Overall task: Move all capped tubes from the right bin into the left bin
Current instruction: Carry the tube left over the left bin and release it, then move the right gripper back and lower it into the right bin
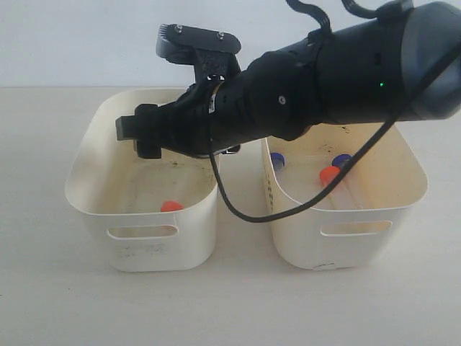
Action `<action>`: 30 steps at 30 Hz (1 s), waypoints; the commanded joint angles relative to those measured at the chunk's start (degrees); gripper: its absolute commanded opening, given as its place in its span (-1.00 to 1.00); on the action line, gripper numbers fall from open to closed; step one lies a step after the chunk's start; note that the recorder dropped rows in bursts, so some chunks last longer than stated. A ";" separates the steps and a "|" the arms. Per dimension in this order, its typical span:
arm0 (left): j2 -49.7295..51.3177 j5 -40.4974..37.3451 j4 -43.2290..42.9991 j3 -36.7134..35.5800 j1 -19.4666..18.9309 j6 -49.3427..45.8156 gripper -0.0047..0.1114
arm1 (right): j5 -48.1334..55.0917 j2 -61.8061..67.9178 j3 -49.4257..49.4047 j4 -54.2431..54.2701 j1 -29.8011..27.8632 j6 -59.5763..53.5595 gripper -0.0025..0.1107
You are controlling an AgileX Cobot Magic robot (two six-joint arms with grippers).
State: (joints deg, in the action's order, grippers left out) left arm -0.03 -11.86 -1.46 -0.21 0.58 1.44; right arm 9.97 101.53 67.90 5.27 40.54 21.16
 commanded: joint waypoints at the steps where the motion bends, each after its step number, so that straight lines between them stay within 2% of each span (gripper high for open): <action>1: 0.03 0.26 0.36 0.21 -0.02 0.54 -0.84 | 1.37 -0.17 0.14 -0.40 0.05 -0.55 0.42; 6: 0.03 0.26 0.36 0.21 -0.02 0.54 -0.84 | 3.60 -2.70 0.26 -0.64 -0.20 -0.55 0.42; 9: 0.03 0.26 0.36 0.21 -0.02 0.54 -0.84 | 12.52 -7.38 4.83 -2.64 -3.36 -1.77 0.42; 11: 0.03 0.26 0.36 0.21 -0.02 0.54 -0.84 | 21.67 -9.06 9.32 -4.70 -7.24 -1.85 0.28; 13: 0.03 0.26 0.36 0.21 -0.02 0.54 -0.84 | 31.10 -9.24 12.79 -5.76 -11.65 -4.46 0.02; 15: 0.03 0.26 0.36 0.21 -0.02 0.54 -0.84 | 35.30 -9.24 13.20 -5.76 -15.31 -6.73 -0.15; 20: 0.03 0.26 0.36 0.21 -0.02 0.54 -0.84 | 40.04 -7.34 13.20 -5.86 -20.68 -10.19 -0.16; 24: 0.03 0.26 0.36 0.21 -0.02 0.54 -0.84 | 44.65 -4.98 13.20 -6.30 -21.53 -11.42 -0.16; 30: 0.03 0.26 0.36 0.21 -0.02 0.54 -0.84 | 45.77 0.19 13.20 -6.18 -21.53 -11.17 -0.16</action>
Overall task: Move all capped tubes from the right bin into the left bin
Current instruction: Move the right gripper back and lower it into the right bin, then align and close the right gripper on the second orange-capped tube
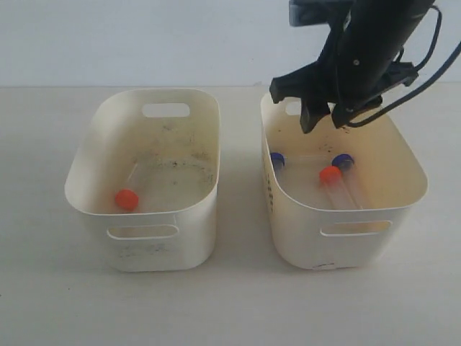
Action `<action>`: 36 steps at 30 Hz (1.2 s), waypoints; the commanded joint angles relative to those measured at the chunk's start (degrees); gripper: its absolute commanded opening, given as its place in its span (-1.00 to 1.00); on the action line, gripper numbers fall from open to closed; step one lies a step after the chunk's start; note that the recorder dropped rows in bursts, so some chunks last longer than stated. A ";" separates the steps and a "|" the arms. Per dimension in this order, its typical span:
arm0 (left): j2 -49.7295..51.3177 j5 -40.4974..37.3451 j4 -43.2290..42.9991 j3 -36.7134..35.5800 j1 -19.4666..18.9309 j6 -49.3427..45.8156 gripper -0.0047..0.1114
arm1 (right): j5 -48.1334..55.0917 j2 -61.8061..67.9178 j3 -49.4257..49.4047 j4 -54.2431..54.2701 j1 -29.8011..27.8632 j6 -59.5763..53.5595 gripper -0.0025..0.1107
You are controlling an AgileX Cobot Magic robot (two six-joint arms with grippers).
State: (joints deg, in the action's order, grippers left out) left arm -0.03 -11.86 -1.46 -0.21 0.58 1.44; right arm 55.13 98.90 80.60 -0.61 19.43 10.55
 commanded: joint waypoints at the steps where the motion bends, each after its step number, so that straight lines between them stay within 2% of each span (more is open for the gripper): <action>1: 0.03 0.26 0.36 0.21 -0.02 0.54 -0.84 | 0.71 3.49 0.50 -0.31 -0.42 -0.56 -0.16; 7: 0.03 0.26 0.36 0.21 -0.02 0.54 -0.84 | 1.31 6.94 0.50 -2.43 -0.42 -0.68 -0.21; 8: 0.03 0.26 0.36 0.21 -0.02 0.54 -0.84 | 1.44 7.18 0.50 -3.18 -0.42 -0.58 -0.27; 9: 0.03 0.26 0.36 0.21 -0.02 0.54 -0.84 | 1.69 7.81 0.50 -4.55 -0.42 -0.31 -0.45; 11: 0.03 0.26 0.36 0.21 -0.02 0.54 -0.84 | 1.56 8.07 0.50 -5.55 -0.42 -0.02 -0.67; 13: 0.03 0.26 0.36 0.21 -0.02 0.54 -0.84 | 0.98 8.07 0.50 -5.87 -0.42 -0.02 -0.77; 15: 0.03 0.26 0.36 0.21 -0.02 0.54 -0.84 | 0.54 8.07 0.50 -6.16 -0.42 0.79 -0.67; 17: 0.03 0.26 0.36 0.21 -0.02 0.54 -0.84 | 0.68 8.59 0.50 -6.27 -0.42 1.46 -0.28; 19: 0.03 0.26 0.36 0.21 -0.02 0.54 -0.84 | 1.05 9.33 0.50 -6.27 -0.42 2.24 0.01; 22: 0.03 0.26 0.36 0.21 -0.02 0.54 -0.84 | 1.14 10.60 0.11 -6.27 -0.42 3.87 0.16; 25: 0.03 0.26 0.36 0.21 -0.02 0.54 -0.84 | 1.51 12.20 -0.01 -6.16 -0.42 4.48 0.45; 36: 0.03 0.26 0.36 0.21 -0.02 0.54 -0.84 | -0.20 13.73 -0.01 -6.29 -0.42 5.65 0.47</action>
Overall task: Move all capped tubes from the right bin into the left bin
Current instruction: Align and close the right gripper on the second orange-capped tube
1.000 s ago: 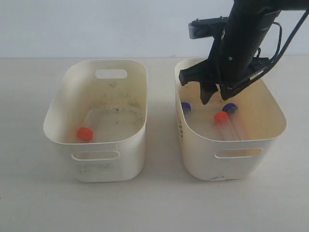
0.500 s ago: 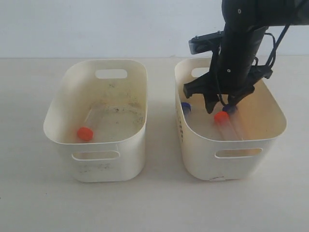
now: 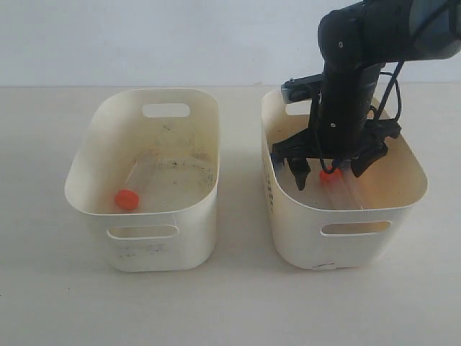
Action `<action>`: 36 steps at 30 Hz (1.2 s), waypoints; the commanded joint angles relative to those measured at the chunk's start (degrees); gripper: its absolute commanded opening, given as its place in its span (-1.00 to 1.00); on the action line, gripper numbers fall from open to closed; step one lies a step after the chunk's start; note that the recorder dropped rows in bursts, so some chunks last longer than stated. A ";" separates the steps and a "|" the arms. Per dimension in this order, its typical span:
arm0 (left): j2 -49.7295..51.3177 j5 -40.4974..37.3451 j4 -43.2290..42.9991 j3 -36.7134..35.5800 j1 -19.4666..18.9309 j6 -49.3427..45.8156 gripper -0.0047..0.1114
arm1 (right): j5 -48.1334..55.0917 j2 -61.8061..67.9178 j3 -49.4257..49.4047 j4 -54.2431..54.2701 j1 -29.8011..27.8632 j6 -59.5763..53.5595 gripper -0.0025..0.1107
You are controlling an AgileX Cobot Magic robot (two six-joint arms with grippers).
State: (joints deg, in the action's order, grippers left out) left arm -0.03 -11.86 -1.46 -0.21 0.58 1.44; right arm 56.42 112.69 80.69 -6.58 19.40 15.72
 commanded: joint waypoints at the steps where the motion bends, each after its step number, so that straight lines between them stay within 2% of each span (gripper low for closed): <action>1: 0.03 0.26 0.36 0.21 -0.02 0.54 -0.84 | -1.78 -0.06 -0.11 -0.32 -0.39 0.46 0.47; 12: 0.03 0.26 0.36 0.21 -0.02 0.54 -0.84 | -3.17 -0.06 -0.11 -1.50 -0.39 2.34 0.46; 14: 0.03 0.26 0.36 0.21 -0.02 0.54 -0.84 | -3.29 -0.01 -0.11 -1.50 -0.39 2.78 0.40; 19: 0.03 0.26 0.36 0.21 -0.02 0.54 -0.84 | -3.83 -0.01 -0.11 -1.50 -0.39 3.02 0.12; 36: 0.03 0.26 0.36 0.21 -0.02 0.54 -0.84 | -4.72 0.20 -0.11 -4.71 -0.39 3.91 0.12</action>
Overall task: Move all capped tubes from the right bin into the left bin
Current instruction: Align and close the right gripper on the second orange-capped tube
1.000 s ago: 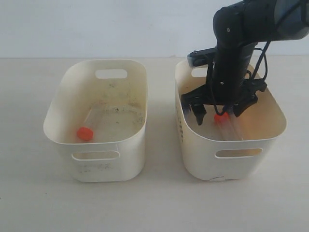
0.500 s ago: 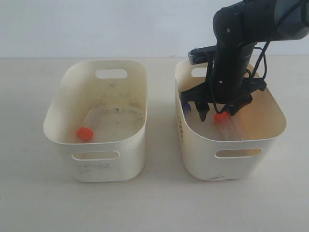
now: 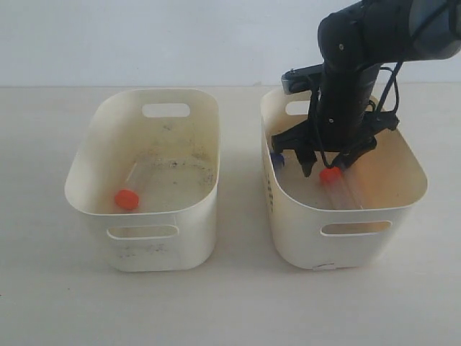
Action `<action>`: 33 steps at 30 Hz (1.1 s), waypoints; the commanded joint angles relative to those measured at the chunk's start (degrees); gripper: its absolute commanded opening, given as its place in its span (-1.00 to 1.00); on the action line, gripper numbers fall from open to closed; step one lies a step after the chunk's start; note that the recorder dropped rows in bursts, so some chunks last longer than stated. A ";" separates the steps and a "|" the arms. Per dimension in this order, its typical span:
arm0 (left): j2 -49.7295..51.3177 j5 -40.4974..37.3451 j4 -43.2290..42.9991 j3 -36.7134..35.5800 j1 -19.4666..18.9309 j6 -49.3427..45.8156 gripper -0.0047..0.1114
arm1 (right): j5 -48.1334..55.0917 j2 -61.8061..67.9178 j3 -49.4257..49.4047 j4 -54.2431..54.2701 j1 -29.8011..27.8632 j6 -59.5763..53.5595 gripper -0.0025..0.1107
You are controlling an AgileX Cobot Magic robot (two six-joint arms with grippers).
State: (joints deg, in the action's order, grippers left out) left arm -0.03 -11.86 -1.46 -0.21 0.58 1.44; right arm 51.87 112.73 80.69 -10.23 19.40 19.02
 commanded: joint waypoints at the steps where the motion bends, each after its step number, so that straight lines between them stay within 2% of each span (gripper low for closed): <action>1: 0.03 0.26 0.36 0.21 -0.02 0.54 -0.84 | -0.08 0.59 -0.11 -1.07 -0.39 0.75 0.12; 15: 0.03 0.26 0.36 0.21 -0.02 0.54 -0.84 | 0.96 3.88 -0.11 -0.79 -0.39 0.76 0.12; 17: 0.03 0.26 0.36 0.21 -0.02 0.54 -0.84 | 0.81 3.88 -0.11 -0.79 -0.39 0.76 0.25; 18: 0.03 0.26 0.36 0.21 -0.02 0.54 -0.84 | 0.81 3.88 -0.11 -0.79 -0.39 0.76 0.34; 19: 0.03 0.26 0.36 0.21 -0.02 0.54 -0.84 | 0.64 3.88 -0.11 -0.79 -0.39 0.76 0.56; 20: 0.03 0.26 0.36 0.21 -0.02 0.54 -0.84 | 0.64 3.88 -0.11 -0.79 -0.39 0.76 0.60; 22: 0.03 0.26 0.36 0.21 -0.02 0.54 -0.84 | 0.26 3.96 -0.11 -0.79 -0.39 0.76 0.55; 25: 0.03 0.26 0.36 0.21 -0.02 0.54 -0.84 | 0.01 3.96 -0.11 -0.37 -0.39 0.76 0.24; 26: 0.03 0.26 0.36 0.21 -0.02 0.54 -0.84 | 0.01 3.96 -0.11 -0.37 -0.39 0.76 0.20; 31: 0.03 0.26 0.36 0.21 -0.02 0.54 -0.84 | 0.01 3.96 -0.11 -0.37 -0.39 0.76 0.17; 33: 0.03 0.26 0.36 0.21 -0.02 0.54 -0.84 | 0.01 3.96 -0.11 -0.37 -0.39 0.76 0.25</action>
State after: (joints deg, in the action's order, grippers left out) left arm -0.03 -11.86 -1.46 -0.21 0.58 1.44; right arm 51.89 116.70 80.69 -10.33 19.40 19.81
